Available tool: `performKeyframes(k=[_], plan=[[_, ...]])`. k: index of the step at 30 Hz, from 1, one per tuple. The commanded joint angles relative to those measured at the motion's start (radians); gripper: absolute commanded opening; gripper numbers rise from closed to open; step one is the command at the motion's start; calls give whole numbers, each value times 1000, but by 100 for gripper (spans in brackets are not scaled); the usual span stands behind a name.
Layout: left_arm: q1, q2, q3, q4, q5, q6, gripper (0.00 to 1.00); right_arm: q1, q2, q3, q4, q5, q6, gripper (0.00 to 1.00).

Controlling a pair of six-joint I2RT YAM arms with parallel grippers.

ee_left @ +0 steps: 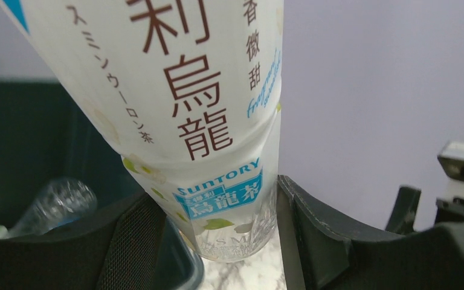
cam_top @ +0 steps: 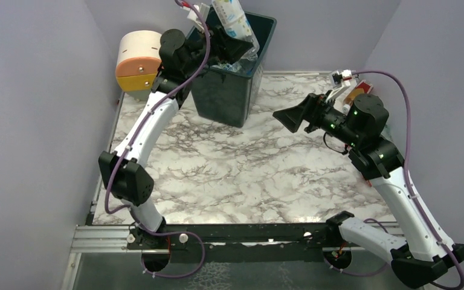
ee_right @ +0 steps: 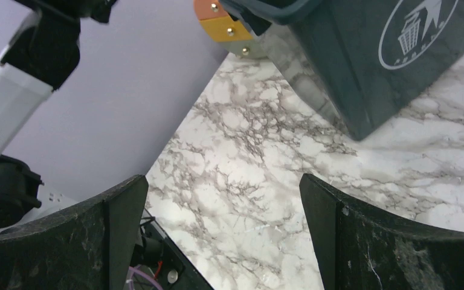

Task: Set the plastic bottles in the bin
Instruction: Pick up the plastic bottle at the center of the board, then place the plastic bottle in the trash bin.

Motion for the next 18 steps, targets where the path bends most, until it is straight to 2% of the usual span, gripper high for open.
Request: performKeyframes(k=[1, 11, 15, 18], plan=[[25, 124, 177, -12, 15, 32, 63, 1, -18, -40, 12, -19, 24, 99], [111, 340, 394, -75, -6, 48, 63, 0, -29, -83, 7, -44, 36, 99], [124, 354, 406, -80, 3, 45, 63, 0, -31, -84, 1, -45, 33, 99], [126, 353, 413, -92, 2, 53, 68, 1, -24, -85, 7, -51, 35, 99]])
